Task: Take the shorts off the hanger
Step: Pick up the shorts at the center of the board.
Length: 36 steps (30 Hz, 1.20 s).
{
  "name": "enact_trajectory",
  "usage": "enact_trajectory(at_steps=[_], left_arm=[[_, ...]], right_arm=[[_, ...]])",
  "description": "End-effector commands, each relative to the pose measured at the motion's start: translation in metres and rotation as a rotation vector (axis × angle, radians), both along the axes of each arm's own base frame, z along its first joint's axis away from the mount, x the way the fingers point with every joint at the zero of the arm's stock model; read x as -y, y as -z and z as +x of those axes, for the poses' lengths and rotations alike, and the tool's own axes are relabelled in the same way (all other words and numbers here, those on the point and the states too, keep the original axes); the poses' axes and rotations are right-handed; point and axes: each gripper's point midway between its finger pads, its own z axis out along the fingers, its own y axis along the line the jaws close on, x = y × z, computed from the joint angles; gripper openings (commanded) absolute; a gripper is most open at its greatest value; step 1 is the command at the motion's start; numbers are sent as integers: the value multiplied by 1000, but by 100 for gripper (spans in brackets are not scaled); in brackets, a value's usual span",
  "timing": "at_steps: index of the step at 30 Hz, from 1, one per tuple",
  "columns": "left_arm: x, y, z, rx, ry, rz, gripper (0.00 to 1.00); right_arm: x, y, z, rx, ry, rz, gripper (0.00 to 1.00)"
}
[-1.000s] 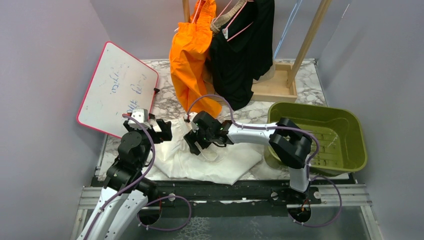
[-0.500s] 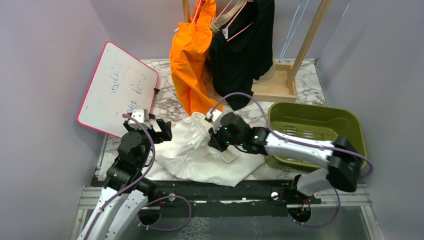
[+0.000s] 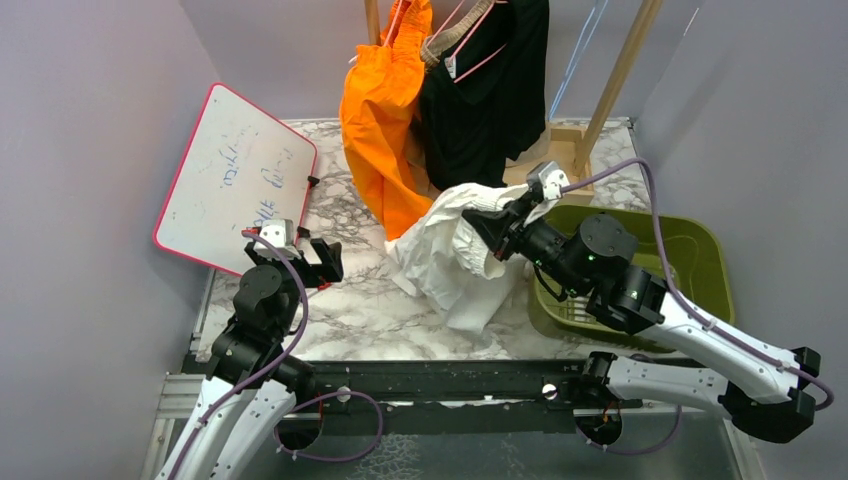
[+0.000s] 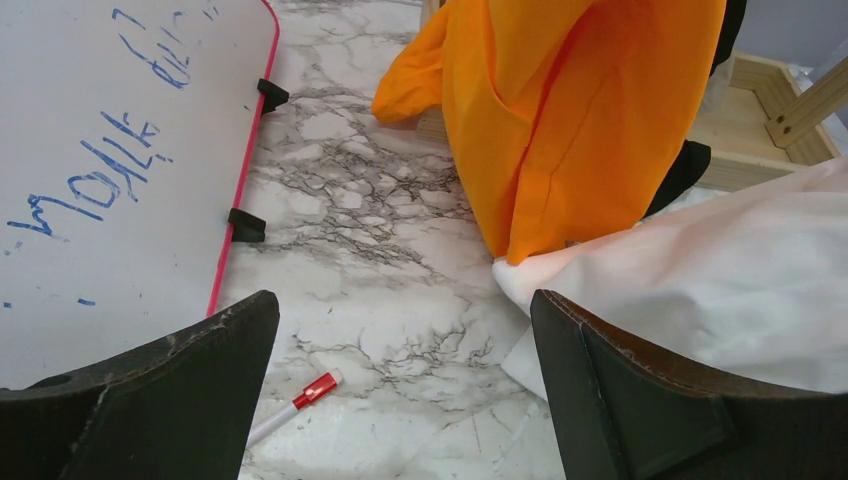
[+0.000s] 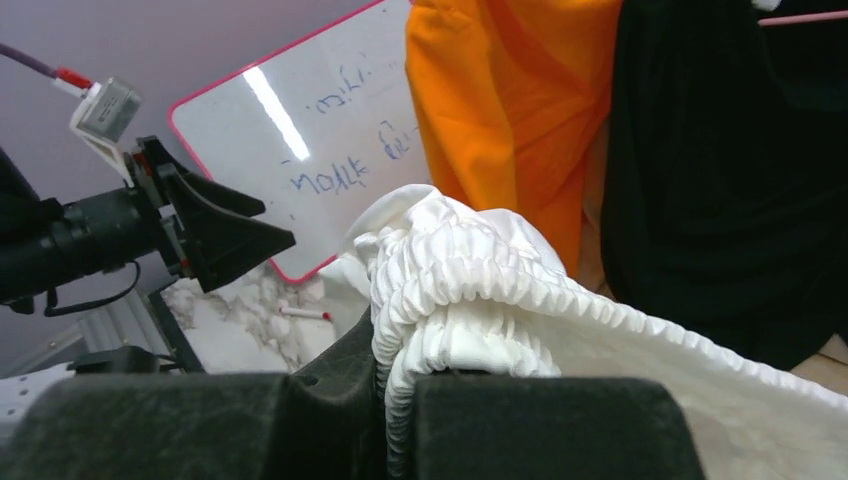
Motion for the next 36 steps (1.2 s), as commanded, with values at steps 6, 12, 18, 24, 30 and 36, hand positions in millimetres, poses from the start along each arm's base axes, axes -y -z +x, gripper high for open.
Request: enact_trajectory(at_steps=[6,12,18,24,30,36], left_arm=[[-6,-15,-2,39,-31,-24,99],[-3,-13,-1,29,-17,-22,99],[-2,-13,-1,29,-14,-22,99],[-4,-15,-2,37,-18,-25,99],[-3,-14,-2,36,-15,-26,99],[-3,-15,-2,37,-16,-25,99]], right_arm=[[-46,204,-65,-544,-338,-302,2],[-8,283,-93,-840,-239,-481,9],[12,281,-57,-799,4,-582,57],[-10,288,-34,-799,58,-646,87],[-21,313,-19,-842,175,-635,99],[-29,344,-3,-805,305,-693,99]])
